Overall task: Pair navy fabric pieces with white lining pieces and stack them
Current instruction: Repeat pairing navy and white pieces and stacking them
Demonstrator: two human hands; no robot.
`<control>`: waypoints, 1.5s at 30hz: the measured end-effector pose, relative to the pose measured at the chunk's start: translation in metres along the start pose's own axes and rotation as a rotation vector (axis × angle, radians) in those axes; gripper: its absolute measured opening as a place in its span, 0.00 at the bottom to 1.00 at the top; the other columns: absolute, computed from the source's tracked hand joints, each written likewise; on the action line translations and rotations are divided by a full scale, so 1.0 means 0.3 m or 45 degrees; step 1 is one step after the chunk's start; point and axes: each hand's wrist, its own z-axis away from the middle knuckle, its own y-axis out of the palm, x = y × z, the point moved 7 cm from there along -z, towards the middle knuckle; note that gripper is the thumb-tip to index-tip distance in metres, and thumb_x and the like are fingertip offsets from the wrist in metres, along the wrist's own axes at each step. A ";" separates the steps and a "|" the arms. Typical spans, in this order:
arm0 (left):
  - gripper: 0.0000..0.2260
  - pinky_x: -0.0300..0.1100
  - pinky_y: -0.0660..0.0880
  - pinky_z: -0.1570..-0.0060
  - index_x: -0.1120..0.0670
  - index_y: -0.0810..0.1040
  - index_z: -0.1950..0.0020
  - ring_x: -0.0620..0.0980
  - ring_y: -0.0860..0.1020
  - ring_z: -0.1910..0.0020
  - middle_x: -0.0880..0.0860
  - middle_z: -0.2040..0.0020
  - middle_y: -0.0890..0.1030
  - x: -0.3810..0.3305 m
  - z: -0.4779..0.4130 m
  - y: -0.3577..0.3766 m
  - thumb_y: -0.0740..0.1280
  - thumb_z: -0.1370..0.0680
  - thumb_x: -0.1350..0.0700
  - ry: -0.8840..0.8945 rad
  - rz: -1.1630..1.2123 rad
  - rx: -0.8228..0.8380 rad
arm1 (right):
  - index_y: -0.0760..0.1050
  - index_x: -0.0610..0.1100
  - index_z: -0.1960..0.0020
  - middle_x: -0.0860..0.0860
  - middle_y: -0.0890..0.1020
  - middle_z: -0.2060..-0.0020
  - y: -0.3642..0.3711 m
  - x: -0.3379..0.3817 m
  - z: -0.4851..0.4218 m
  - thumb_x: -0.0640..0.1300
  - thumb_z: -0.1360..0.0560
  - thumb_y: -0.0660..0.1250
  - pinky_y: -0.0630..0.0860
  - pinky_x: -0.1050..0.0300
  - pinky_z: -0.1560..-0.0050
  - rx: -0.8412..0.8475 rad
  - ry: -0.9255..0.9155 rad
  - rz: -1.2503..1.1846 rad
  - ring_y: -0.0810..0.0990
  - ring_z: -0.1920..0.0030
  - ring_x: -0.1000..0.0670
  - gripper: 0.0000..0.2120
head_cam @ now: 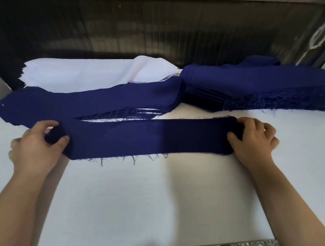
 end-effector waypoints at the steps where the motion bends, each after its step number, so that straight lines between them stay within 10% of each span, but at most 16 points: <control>1: 0.15 0.56 0.66 0.39 0.48 0.75 0.38 0.65 0.70 0.39 0.56 0.43 0.78 -0.006 0.004 -0.001 0.69 0.24 0.52 0.020 0.014 0.002 | 0.65 0.47 0.32 0.45 0.67 0.33 0.001 0.000 -0.001 0.49 0.25 0.62 0.54 0.46 0.36 0.011 0.021 0.005 0.57 0.33 0.43 0.23; 6: 0.16 0.50 0.69 0.44 0.47 0.76 0.38 0.58 0.75 0.47 0.52 0.48 0.78 -0.043 0.028 -0.007 0.69 0.24 0.59 0.197 0.128 -0.001 | 0.66 0.47 0.35 0.45 0.72 0.39 -0.010 0.005 -0.001 0.47 0.26 0.63 0.57 0.47 0.38 0.011 0.009 -0.038 0.63 0.37 0.41 0.21; 12: 0.19 0.18 0.63 0.48 0.50 0.77 0.36 0.37 0.72 0.49 0.42 0.44 0.63 -0.097 0.053 -0.032 0.67 0.24 0.67 0.437 0.400 -0.164 | 0.69 0.44 0.36 0.45 0.66 0.36 -0.055 0.030 0.022 0.29 0.29 0.61 0.67 0.60 0.44 -0.136 -0.178 -0.459 0.71 0.44 0.45 0.23; 14: 0.19 0.18 0.63 0.47 0.49 0.77 0.36 0.47 0.72 0.44 0.40 0.40 0.61 -0.101 0.056 -0.037 0.66 0.23 0.67 0.473 0.403 -0.197 | 0.70 0.43 0.38 0.47 0.62 0.33 -0.069 0.047 0.029 0.26 0.30 0.58 0.64 0.68 0.52 -0.199 -0.264 -0.449 0.70 0.47 0.51 0.24; 19: 0.15 0.19 0.65 0.48 0.55 0.80 0.40 0.25 0.67 0.45 0.39 0.42 0.66 -0.119 0.061 -0.025 0.64 0.22 0.69 0.601 0.396 -0.143 | 0.80 0.41 0.52 0.49 0.79 0.46 -0.038 0.066 0.019 0.24 0.31 0.56 0.65 0.65 0.44 -0.101 -0.426 -0.379 0.74 0.43 0.45 0.20; 29: 0.21 0.24 0.62 0.40 0.57 0.84 0.49 0.31 0.68 0.40 0.54 0.38 0.75 -0.127 0.069 -0.013 0.60 0.26 0.78 0.723 0.281 -0.055 | 0.81 0.42 0.54 0.49 0.82 0.50 -0.032 0.057 0.018 0.26 0.31 0.62 0.64 0.65 0.46 -0.081 -0.368 -0.365 0.74 0.47 0.47 0.16; 37: 0.21 0.62 0.64 0.34 0.58 0.84 0.62 0.22 0.70 0.54 0.53 0.54 0.80 -0.108 0.067 -0.005 0.59 0.29 0.79 0.635 0.353 -0.056 | 0.81 0.43 0.54 0.50 0.81 0.51 -0.025 0.050 0.014 0.27 0.30 0.63 0.62 0.71 0.50 -0.066 -0.359 -0.388 0.73 0.50 0.53 0.14; 42: 0.16 0.56 0.70 0.38 0.57 0.82 0.61 0.33 0.75 0.51 0.47 0.55 0.80 -0.097 0.064 -0.045 0.60 0.28 0.74 0.604 0.475 -0.216 | 0.81 0.40 0.58 0.48 0.81 0.52 -0.087 0.091 0.045 0.24 0.33 0.64 0.63 0.76 0.52 -0.335 -0.486 -0.404 0.75 0.51 0.47 0.14; 45: 0.16 0.35 0.72 0.46 0.49 0.80 0.60 0.49 0.78 0.48 0.41 0.54 0.80 -0.072 0.050 -0.067 0.59 0.27 0.68 0.491 0.620 -0.287 | 0.80 0.38 0.59 0.44 0.82 0.51 -0.128 0.146 0.078 0.24 0.32 0.65 0.65 0.71 0.53 -0.493 -0.626 -0.369 0.73 0.55 0.47 0.12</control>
